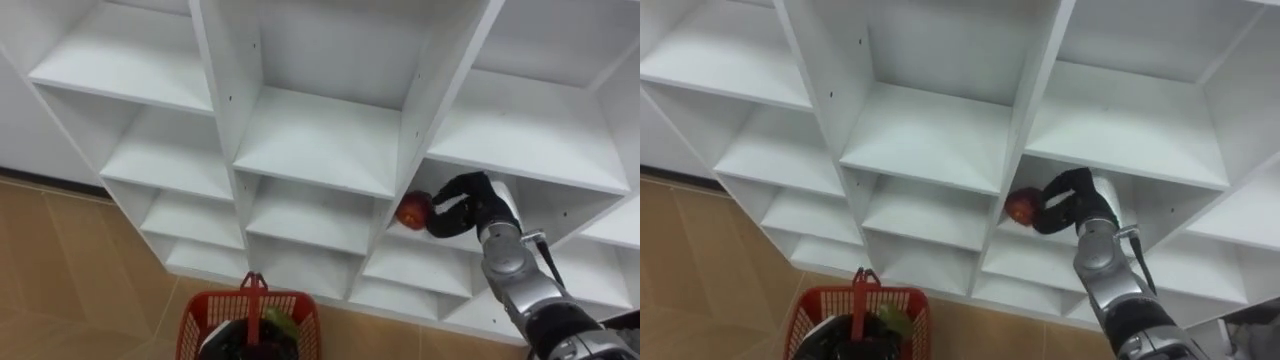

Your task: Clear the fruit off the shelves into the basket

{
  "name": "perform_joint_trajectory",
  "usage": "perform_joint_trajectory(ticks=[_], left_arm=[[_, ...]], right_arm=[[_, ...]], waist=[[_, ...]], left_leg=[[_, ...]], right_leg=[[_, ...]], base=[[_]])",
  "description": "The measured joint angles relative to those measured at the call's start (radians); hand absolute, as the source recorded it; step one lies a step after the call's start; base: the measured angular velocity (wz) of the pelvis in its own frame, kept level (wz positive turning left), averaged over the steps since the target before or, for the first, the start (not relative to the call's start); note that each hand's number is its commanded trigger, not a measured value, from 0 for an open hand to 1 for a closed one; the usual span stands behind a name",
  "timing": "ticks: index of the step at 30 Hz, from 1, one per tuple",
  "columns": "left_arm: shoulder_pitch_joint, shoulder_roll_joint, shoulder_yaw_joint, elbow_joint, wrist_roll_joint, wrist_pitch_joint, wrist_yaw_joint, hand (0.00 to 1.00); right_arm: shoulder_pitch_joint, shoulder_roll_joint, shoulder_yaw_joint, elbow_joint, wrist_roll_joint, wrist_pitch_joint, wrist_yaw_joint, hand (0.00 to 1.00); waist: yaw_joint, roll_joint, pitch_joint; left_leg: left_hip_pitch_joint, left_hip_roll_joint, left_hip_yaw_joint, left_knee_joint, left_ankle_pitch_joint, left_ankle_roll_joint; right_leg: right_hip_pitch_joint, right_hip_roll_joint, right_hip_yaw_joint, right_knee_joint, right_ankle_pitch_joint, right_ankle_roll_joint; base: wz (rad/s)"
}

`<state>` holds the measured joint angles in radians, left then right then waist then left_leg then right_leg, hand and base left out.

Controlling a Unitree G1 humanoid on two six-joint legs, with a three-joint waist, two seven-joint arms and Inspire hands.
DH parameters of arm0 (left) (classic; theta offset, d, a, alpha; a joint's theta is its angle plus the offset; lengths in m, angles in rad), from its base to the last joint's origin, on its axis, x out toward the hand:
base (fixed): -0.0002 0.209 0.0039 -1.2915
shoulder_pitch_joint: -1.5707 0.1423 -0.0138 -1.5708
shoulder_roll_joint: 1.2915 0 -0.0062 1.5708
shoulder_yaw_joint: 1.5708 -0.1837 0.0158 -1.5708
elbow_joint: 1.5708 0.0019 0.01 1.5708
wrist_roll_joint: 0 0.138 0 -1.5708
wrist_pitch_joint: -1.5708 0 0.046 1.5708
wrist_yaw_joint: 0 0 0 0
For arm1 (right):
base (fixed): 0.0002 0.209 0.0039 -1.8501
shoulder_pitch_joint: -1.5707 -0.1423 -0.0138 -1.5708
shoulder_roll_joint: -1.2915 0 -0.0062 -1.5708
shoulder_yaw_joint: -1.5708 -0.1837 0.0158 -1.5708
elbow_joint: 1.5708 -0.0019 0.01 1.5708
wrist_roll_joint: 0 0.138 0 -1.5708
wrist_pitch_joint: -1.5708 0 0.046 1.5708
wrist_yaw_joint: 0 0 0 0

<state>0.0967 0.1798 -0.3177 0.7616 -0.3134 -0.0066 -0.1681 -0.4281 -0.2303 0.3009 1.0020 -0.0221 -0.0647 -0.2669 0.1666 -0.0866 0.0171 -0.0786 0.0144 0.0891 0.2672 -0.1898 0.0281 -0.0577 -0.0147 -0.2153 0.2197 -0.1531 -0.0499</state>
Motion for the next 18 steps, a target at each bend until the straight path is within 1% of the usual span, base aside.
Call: perform_joint_trajectory(ticks=[4,13,18], left_arm=[[0.001,0.0,0.001,0.0,0.0,0.0,0.0,1.0],[0.001,0.001,0.001,0.0,0.0,0.0,-0.004,1.0],[0.006,0.008,0.001,0.001,0.0,0.0,-0.021,1.0]], right_arm=[[0.0,0.0,0.0,0.0,-0.006,-0.011,0.0,0.0],[0.0,0.0,0.001,0.0,-0.024,-0.012,0.005,0.0],[0.0,0.0,0.001,-0.001,-0.025,-0.012,0.008,0.0]], waist=[[0.0,0.008,0.0001],[-0.002,0.006,0.0008],[-0.007,0.003,0.0024]], left_leg=[[0.001,-0.002,-0.008,-0.002,0.0,0.0],[0.0,-0.005,-0.009,-0.004,0.0,0.0],[0.001,-0.005,-0.009,-0.007,0.0,0.0]], right_leg=[[0.004,-0.001,-0.007,0.001,0.0,0.0],[0.004,-0.003,-0.006,0.0,-0.003,0.002],[0.004,-0.003,-0.007,0.0,-0.003,0.002]], base=[[0.05],[0.0],[0.0]])
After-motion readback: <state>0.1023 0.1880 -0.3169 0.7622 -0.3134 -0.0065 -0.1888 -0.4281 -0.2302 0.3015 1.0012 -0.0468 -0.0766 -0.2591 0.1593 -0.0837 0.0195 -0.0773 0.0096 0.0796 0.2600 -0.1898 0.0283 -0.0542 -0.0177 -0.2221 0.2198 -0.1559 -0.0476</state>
